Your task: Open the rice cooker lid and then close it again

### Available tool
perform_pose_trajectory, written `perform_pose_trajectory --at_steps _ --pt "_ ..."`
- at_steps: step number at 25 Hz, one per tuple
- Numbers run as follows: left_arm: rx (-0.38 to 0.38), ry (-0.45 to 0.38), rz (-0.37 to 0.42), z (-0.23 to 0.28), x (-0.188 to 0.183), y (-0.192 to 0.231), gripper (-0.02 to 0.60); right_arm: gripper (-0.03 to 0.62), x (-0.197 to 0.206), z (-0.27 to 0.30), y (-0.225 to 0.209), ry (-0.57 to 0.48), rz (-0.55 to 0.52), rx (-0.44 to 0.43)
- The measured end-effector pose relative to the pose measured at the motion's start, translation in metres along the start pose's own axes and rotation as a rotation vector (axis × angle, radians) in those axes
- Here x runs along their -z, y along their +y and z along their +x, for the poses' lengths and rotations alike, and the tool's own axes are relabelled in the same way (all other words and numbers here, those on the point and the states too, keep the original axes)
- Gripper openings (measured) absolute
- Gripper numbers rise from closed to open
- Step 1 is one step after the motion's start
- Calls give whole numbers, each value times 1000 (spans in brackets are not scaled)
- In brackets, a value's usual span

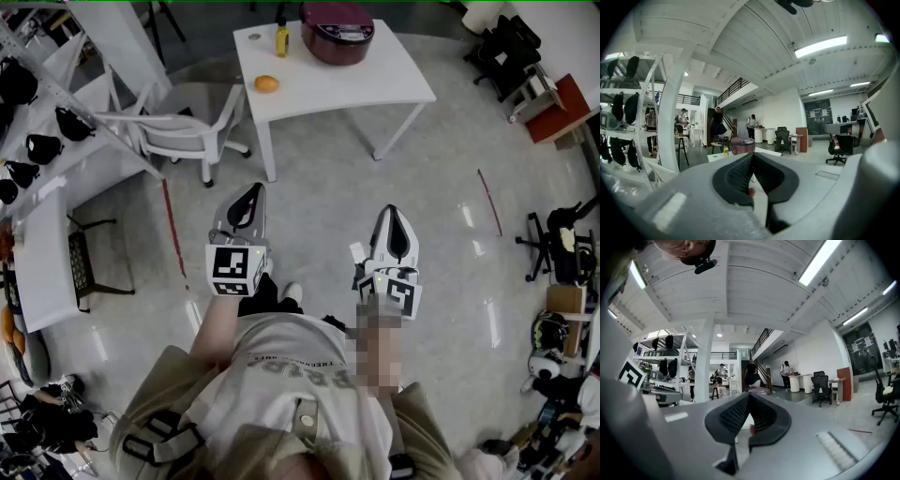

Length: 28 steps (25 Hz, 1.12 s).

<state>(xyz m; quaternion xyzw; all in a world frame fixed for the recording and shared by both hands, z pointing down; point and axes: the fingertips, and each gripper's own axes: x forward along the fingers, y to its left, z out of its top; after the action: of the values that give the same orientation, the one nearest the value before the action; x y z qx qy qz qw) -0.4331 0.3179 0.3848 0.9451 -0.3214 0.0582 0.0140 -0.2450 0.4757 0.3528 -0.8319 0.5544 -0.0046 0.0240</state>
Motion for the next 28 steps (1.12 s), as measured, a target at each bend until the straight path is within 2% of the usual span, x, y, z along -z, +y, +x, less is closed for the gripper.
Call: perform_pose_trajectory --at_steps 20,24,28 --pt "4 -8 17 18 -6 -14 11 0 0 12 -8 -16 -21 -50" --pt "10 -15 45 17 -13 -19 11 0 -3 10 -13 -24 3 -53" --pt "3 -25 98 22 -18 -18 11 2 1 15 -20 -43 76 -40"
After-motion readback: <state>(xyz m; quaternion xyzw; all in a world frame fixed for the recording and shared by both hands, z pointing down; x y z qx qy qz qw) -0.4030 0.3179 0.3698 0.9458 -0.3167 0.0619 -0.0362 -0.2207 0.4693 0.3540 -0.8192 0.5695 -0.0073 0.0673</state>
